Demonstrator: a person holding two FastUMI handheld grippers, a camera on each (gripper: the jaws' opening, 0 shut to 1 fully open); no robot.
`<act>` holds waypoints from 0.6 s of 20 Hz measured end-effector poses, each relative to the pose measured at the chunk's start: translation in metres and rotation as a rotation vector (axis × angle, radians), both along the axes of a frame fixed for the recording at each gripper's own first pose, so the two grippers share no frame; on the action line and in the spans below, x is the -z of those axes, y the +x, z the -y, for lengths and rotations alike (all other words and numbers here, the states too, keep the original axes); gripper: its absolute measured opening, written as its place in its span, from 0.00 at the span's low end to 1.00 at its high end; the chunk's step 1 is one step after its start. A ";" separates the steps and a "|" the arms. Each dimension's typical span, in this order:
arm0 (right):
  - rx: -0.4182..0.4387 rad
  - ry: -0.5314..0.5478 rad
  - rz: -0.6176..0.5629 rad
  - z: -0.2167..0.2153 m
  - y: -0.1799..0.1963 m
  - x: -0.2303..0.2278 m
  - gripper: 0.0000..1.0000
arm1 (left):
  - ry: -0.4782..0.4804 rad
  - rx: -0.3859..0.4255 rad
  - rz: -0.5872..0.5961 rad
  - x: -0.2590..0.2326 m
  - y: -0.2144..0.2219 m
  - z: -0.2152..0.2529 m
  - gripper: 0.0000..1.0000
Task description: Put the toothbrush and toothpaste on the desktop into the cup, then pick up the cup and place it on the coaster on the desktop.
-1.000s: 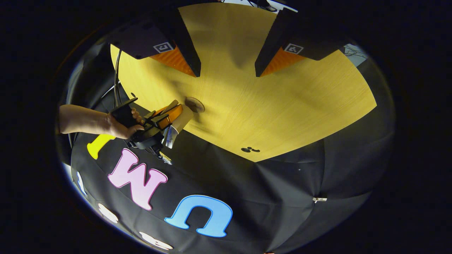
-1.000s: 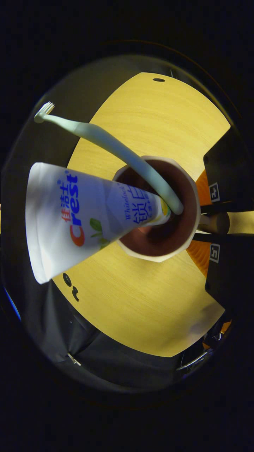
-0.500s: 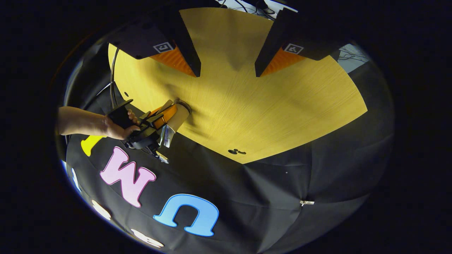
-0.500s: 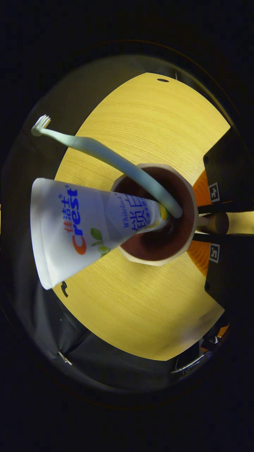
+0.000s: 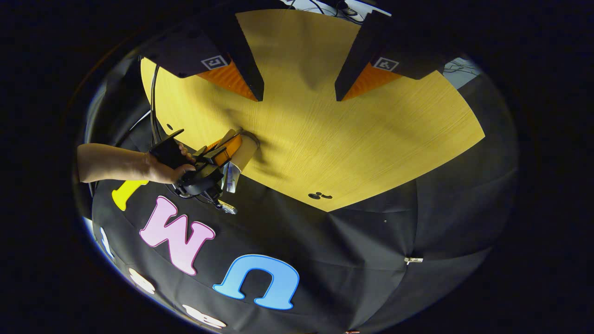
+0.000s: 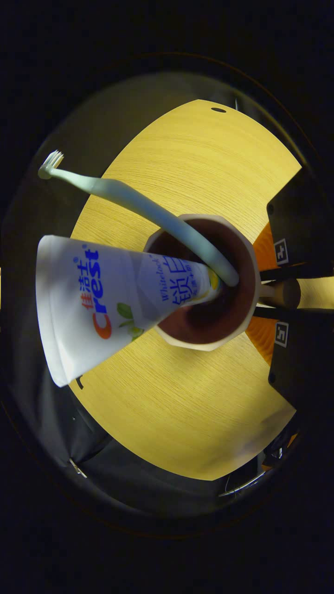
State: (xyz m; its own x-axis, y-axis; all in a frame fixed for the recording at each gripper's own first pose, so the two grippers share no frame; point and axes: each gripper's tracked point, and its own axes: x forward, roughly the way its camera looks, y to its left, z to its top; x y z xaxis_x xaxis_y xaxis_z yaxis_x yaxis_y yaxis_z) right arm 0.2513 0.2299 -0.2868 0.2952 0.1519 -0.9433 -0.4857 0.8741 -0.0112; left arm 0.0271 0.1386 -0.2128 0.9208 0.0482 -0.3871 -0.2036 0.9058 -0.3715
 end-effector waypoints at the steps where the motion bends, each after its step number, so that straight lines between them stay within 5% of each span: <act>1: 0.007 0.020 -0.011 -0.001 -0.003 -0.003 0.30 | 0.002 0.000 0.001 -0.001 0.000 0.001 0.98; 3: 0.024 0.046 -0.020 0.005 -0.008 -0.014 0.28 | 0.003 0.001 0.007 -0.005 -0.002 0.002 0.98; 6: 0.023 0.066 0.003 0.012 -0.012 -0.030 0.65 | 0.013 0.004 0.013 -0.013 -0.002 0.005 0.98; 7: 0.029 0.076 0.009 0.012 -0.013 -0.034 0.87 | 0.018 0.007 0.018 -0.018 -0.002 0.006 0.98; 10: 0.062 0.141 0.024 0.017 -0.020 -0.060 1.00 | 0.029 0.016 0.034 -0.031 -0.002 0.014 0.98; 12: 0.075 0.175 0.076 0.028 -0.021 -0.086 0.99 | 0.037 0.028 0.043 -0.040 -0.001 0.021 0.98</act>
State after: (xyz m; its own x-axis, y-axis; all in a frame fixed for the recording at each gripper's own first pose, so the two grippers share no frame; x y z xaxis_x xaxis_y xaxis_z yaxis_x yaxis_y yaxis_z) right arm 0.2307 0.2020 -0.2013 0.3813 0.2863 -0.8790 -0.4224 0.8997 0.1098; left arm 0.0266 0.1172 -0.1727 0.9376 0.0361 -0.3458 -0.1630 0.9242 -0.3455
